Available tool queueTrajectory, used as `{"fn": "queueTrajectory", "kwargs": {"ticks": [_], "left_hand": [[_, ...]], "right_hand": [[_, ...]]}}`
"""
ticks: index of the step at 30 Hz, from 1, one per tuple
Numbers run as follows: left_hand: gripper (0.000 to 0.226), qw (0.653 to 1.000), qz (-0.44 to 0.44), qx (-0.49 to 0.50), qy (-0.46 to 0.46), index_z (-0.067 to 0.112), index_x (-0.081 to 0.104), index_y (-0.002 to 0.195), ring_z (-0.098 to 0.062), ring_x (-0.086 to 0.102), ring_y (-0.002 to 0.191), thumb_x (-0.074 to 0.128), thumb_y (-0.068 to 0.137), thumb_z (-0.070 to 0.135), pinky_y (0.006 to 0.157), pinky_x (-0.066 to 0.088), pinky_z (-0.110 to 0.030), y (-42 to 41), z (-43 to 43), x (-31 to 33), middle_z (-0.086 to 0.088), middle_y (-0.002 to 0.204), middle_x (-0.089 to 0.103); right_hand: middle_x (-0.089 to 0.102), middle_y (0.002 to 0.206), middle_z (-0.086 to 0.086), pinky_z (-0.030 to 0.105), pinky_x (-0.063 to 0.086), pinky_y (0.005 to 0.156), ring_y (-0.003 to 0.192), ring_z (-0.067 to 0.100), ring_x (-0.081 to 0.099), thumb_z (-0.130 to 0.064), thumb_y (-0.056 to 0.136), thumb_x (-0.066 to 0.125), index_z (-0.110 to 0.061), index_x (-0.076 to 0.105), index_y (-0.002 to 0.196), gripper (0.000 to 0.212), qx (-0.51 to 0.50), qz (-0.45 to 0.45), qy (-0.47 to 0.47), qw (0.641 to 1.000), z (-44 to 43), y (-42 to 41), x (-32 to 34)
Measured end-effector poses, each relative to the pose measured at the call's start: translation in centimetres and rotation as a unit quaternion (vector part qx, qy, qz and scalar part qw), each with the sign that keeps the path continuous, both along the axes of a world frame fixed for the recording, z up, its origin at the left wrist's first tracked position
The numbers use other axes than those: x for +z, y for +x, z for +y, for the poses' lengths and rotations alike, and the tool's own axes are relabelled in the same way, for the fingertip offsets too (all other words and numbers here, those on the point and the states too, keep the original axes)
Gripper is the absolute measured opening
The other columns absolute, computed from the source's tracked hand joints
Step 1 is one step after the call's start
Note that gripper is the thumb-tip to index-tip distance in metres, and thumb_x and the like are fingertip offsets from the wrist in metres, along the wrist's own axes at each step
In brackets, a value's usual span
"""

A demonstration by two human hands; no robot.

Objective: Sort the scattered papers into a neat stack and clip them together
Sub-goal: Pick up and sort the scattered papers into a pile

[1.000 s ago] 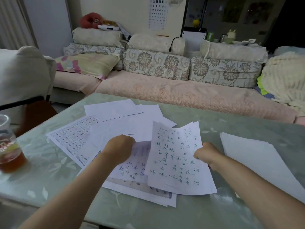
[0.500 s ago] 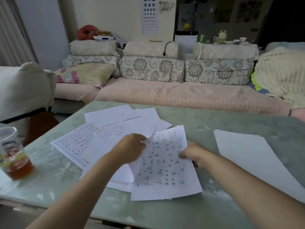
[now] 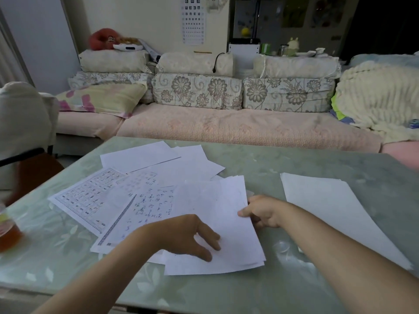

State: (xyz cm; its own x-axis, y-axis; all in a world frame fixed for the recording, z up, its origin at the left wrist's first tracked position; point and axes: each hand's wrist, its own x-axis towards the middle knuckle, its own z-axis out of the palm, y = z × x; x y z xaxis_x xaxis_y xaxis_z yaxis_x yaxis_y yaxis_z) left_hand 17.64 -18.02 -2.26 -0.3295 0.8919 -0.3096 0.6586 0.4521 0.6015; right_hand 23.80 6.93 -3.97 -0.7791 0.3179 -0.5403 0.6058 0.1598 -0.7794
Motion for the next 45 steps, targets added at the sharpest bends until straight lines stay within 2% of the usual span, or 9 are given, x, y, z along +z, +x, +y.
{"fn": "queueTrajectory", "kwargs": {"ticks": [3,6,9,11,15,21,25,35,45], "left_hand": [[0.041,0.994,-0.01,0.086,0.063,0.051,0.064,0.115,0.008,0.046,0.125,0.069,0.076,0.061,0.111,0.033,-0.026,-1.4,-0.2,-0.5,0.032,0.132,0.053],[0.06,0.924,0.1,0.318,0.186,0.031,0.05,0.138,-0.014,0.039,0.136,0.074,0.083,0.037,0.114,0.03,-0.033,-3.7,-0.1,-1.4,0.007,0.147,0.043],[0.082,0.827,-0.069,0.518,0.208,0.02,0.026,0.151,-0.03,0.048,0.125,0.073,0.084,0.028,0.099,0.045,-0.042,-5.2,-0.2,-1.6,-0.007,0.149,0.038],[0.073,0.799,-0.183,0.522,0.235,0.018,0.032,0.147,-0.027,0.057,0.113,0.071,0.085,0.023,0.096,0.047,-0.04,-5.9,0.0,-2.3,-0.008,0.138,0.05],[0.029,0.851,-0.124,0.453,0.236,0.017,0.053,0.117,-0.025,0.062,0.102,0.062,0.089,0.017,0.092,0.052,-0.041,-6.0,1.8,-2.9,-0.006,0.116,0.063],[0.033,0.922,0.032,0.372,0.108,0.013,0.059,0.113,-0.02,0.063,0.089,0.058,0.092,0.04,0.075,0.051,-0.032,-7.6,3.7,-2.7,-0.002,0.107,0.065],[0.046,0.898,0.218,0.374,0.073,0.015,0.051,0.126,-0.026,0.061,0.099,0.054,0.093,0.046,0.075,0.047,-0.031,-9.8,3.5,-2.2,-0.007,0.113,0.063],[0.035,0.859,0.244,0.427,0.142,0.016,0.06,0.124,-0.024,0.056,0.102,0.06,0.09,0.027,0.085,0.049,-0.035,-20.4,-3.8,-2.8,-0.005,0.111,0.061],[0.088,0.829,0.305,0.468,-0.034,0.021,0.032,0.147,-0.03,0.02,0.143,0.056,0.078,0.07,0.116,0.018,-0.047,-27.5,-12.2,-5.3,-0.007,0.156,0.027]], "right_hand": [[0.073,0.108,0.01,0.047,0.059,0.088,0.099,0.027,0.071,0.002,0.087,0.065,-0.008,0.065,0.115,0.029,-0.011,0.019,0.058,0.998,-0.5,-0.6,-0.5],[0.075,0.105,0.006,0.044,0.058,0.089,0.096,0.023,0.072,0.003,0.088,0.061,-0.013,0.067,0.109,0.027,-0.028,0.061,0.044,0.997,-0.6,-0.6,-0.1],[0.074,0.107,0.008,0.039,0.061,0.081,0.095,0.024,0.072,0.003,0.091,0.056,-0.009,0.065,0.112,0.025,-0.032,0.092,0.024,0.995,-0.5,-0.4,0.4],[0.072,0.112,0.013,0.039,0.061,0.079,0.096,0.028,0.071,0.005,0.09,0.051,-0.005,0.062,0.116,0.03,-0.036,0.099,0.007,0.994,-0.3,-0.6,0.4],[0.068,0.116,0.015,0.047,0.056,0.091,0.103,0.033,0.068,-0.006,0.074,0.054,-0.008,0.057,0.118,0.045,-0.046,0.092,0.018,0.995,-0.2,-1.5,0.1],[0.058,0.115,0.012,0.03,0.048,0.069,0.099,0.03,0.061,-0.013,0.078,0.052,-0.008,0.049,0.11,0.032,-0.04,0.002,0.311,0.949,0.0,-1.6,-0.4],[0.037,0.132,0.014,0.037,0.044,0.095,0.124,0.034,0.042,-0.014,0.087,0.054,-0.009,0.041,0.128,0.044,-0.007,0.01,0.475,0.88,-1.5,-2.6,0.2],[0.032,0.149,0.003,0.04,0.04,0.108,0.134,0.025,0.039,-0.028,0.096,0.053,-0.021,0.04,0.146,0.052,0.206,0.161,0.426,0.866,-9.7,-15.6,1.5],[0.028,0.153,0.007,0.043,0.033,0.113,0.142,0.028,0.027,-0.05,0.087,0.063,-0.02,0.035,0.149,0.074,0.303,0.152,0.451,0.826,-18.1,-31.6,-0.8]]}}
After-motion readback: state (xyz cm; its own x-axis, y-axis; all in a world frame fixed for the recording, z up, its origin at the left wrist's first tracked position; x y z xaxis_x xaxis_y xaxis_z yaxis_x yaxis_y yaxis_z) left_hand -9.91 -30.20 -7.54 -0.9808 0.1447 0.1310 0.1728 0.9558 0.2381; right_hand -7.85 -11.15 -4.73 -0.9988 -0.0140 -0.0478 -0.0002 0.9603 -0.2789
